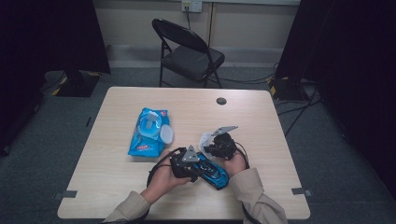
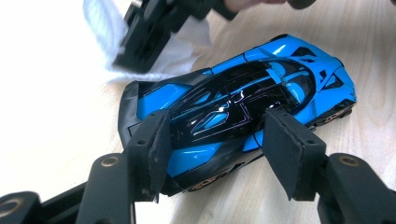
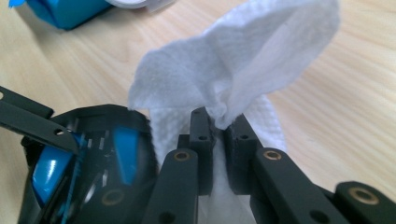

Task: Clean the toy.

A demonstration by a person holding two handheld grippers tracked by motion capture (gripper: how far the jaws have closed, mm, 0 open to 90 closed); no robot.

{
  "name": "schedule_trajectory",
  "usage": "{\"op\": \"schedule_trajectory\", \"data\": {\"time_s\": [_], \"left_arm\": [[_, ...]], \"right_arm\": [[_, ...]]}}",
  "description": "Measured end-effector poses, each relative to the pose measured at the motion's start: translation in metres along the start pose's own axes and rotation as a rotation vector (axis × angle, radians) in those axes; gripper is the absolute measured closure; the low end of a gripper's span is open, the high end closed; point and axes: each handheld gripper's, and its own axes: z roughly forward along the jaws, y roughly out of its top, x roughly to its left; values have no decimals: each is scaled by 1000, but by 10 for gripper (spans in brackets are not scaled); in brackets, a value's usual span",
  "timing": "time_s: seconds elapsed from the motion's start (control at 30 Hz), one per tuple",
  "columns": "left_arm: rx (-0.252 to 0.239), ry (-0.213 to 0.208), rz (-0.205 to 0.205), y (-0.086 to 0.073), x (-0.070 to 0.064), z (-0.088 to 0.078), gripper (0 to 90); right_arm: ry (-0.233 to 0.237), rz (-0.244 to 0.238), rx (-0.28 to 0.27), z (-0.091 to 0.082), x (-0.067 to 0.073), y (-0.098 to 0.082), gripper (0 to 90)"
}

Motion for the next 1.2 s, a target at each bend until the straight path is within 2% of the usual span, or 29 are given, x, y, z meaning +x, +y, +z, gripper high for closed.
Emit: {"op": "schedule_trajectory", "data": {"time_s": [0.03, 0.23, 0.33, 0.43, 0.53, 0.7, 0.8, 0.93, 1.2], "left_arm": [[-3, 0, -5, 0, -1, 0, 420], [-3, -1, -1, 0, 0, 0, 420], [2, -4, 1, 0, 0, 0, 420], [0, -3, 1, 0, 0, 0, 421], [-1, -4, 2, 0, 0, 0, 421], [2, -5, 3, 0, 1, 0, 420], [0, -6, 2, 0, 1, 0, 421], [2, -6, 5, 0, 1, 0, 421], [-2, -3, -1, 0, 0, 0, 421]], "right_arm": [[-20, 16, -5, -5, -4, -3, 836], [-34, 50, -27, -15, -15, -11, 837], [-36, 83, -43, -24, -22, -16, 839], [-48, 84, -53, -29, -24, -18, 840], [-42, 119, -82, -40, -31, -22, 840], [-38, 123, -99, -55, -37, -29, 840], [-25, 123, -104, -61, -37, -34, 840], [5, 88, -82, -70, -29, -49, 839], [63, 74, -70, -78, -16, -78, 837]]}}
